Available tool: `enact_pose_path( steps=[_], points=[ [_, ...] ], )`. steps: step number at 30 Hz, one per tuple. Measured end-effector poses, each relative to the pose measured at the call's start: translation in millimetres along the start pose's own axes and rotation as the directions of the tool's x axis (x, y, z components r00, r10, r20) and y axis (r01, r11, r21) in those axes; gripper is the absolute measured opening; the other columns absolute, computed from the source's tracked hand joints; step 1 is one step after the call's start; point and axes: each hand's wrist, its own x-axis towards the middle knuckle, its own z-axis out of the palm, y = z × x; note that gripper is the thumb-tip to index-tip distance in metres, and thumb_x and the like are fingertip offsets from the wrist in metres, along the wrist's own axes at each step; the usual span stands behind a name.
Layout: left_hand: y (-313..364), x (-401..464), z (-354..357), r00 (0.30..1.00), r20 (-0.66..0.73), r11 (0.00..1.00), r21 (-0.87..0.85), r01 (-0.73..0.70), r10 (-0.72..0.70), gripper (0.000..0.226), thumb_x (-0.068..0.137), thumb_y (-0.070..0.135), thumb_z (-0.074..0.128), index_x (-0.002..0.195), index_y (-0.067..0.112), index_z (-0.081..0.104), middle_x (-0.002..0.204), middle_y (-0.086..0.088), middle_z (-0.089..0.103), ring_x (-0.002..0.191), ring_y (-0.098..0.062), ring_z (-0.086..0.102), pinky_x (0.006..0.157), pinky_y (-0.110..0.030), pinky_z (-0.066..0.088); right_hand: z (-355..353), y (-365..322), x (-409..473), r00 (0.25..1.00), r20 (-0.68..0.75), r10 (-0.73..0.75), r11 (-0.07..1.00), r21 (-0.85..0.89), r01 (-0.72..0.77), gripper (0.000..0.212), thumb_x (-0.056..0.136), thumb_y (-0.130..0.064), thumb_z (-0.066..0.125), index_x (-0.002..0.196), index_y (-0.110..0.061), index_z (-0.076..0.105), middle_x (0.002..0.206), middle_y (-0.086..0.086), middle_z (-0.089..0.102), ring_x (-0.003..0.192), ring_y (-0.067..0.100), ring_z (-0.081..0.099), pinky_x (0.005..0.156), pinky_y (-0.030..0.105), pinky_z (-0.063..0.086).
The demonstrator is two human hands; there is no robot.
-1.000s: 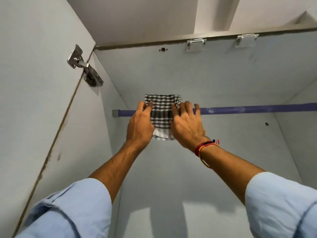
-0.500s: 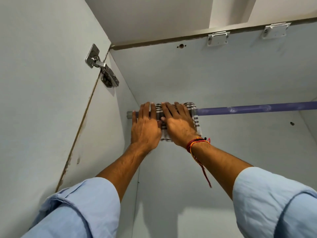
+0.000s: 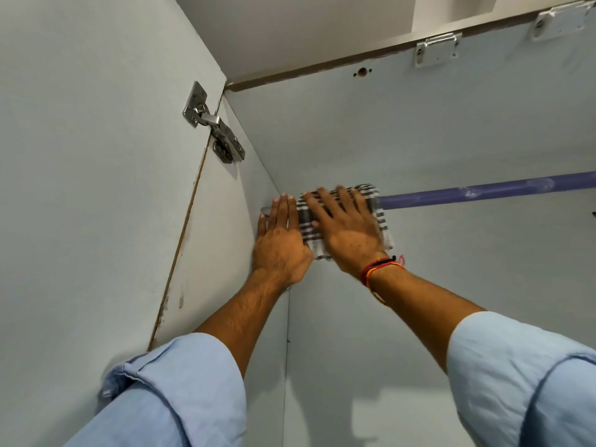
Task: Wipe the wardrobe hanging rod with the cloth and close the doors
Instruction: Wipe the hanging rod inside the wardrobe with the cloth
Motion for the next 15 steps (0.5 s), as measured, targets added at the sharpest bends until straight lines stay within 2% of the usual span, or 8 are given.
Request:
enact_pose_path(
  steps=[3, 9, 12, 15],
  points=[
    [0, -1, -2, 1.0, 0.004, 1.0, -0.01, -0.008, 0.008, 0.092, 0.094, 0.047, 0.047, 0.157, 0.011, -0.01, 0.167, -0.009, -0.012, 0.154, -0.024, -0.012, 0.126, -0.044, -0.004, 1, -12, 7, 1.0, 0.011, 0.0, 1.0, 0.028, 0.0, 0.064, 0.099, -0.037, 0.049, 0.157, -0.025, 0.025, 0.162, 0.009, 0.035, 0.149, 0.039, 0.03, 0.125, 0.056, 0.016],
    [1, -1, -4, 1.0, 0.018, 0.999, -0.03, 0.019, -0.018, 0.093, 0.091, 0.021, 0.054, 0.156, 0.009, -0.013, 0.167, -0.008, -0.014, 0.154, -0.023, -0.012, 0.123, -0.037, -0.01, -4, 47, -18, 0.995, -0.053, 0.085, 0.996, 0.005, -0.085, 0.049, 0.106, -0.036, 0.03, 0.155, -0.027, 0.033, 0.16, 0.005, 0.04, 0.146, 0.036, 0.036, 0.125, 0.051, 0.019],
    [3, -1, -5, 0.999, 0.032, 0.999, -0.024, 0.026, -0.025, 0.093, 0.093, 0.023, 0.053, 0.156, 0.009, -0.012, 0.167, -0.009, -0.014, 0.154, -0.025, -0.012, 0.122, -0.037, -0.01, -11, 73, -29, 0.992, -0.051, 0.114, 0.993, -0.028, -0.115, 0.047, 0.106, -0.035, 0.033, 0.152, -0.027, 0.036, 0.157, 0.007, 0.043, 0.143, 0.037, 0.038, 0.124, 0.052, 0.022],
    [5, 0, -4, 0.998, 0.047, 0.999, -0.012, 0.039, -0.039, 0.095, 0.092, 0.026, 0.054, 0.155, 0.009, -0.015, 0.166, -0.008, -0.017, 0.154, -0.025, -0.014, 0.123, -0.039, -0.01, -16, 65, -30, 0.988, -0.05, 0.147, 0.989, -0.017, -0.148, 0.048, 0.104, -0.033, 0.037, 0.151, -0.026, 0.036, 0.156, 0.009, 0.044, 0.142, 0.039, 0.038, 0.124, 0.055, 0.02]
  ],
)
